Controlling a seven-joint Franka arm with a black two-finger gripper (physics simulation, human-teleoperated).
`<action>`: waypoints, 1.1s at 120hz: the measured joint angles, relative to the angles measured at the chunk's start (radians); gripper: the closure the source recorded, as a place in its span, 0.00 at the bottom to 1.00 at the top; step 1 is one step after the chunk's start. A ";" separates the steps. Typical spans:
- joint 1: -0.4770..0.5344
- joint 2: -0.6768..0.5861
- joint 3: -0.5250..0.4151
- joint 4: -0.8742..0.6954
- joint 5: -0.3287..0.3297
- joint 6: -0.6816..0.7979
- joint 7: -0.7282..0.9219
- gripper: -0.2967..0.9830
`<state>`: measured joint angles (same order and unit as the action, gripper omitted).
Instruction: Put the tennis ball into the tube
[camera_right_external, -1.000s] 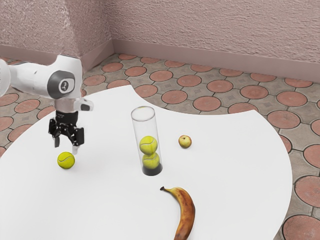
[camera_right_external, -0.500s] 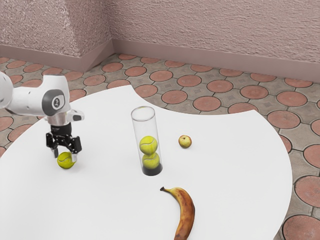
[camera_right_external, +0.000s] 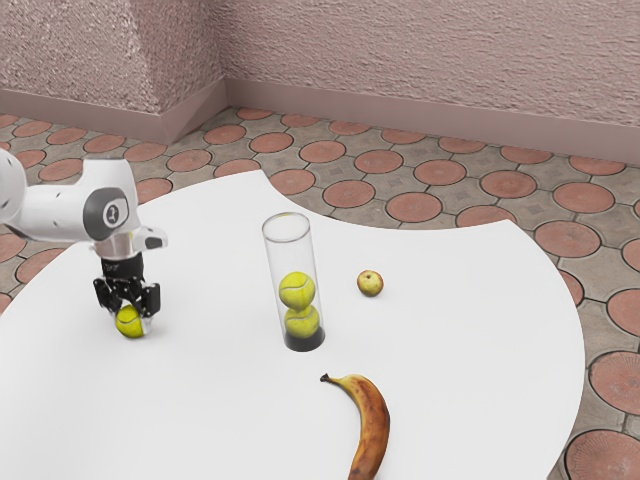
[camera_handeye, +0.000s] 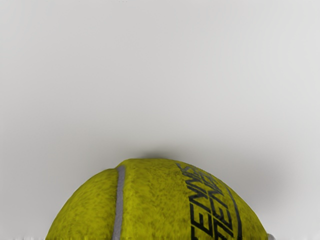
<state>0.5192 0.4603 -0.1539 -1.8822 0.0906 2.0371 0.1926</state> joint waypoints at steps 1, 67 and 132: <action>0.000 -0.002 0.000 0.000 0.000 0.000 0.000 0.44; -0.058 -0.403 -0.303 0.045 -0.158 -0.005 -0.047 0.50; -0.108 -0.306 -0.361 0.187 -0.211 0.002 -0.103 0.39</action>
<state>0.4109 0.1547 -0.5147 -1.6947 -0.1205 2.0392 0.0900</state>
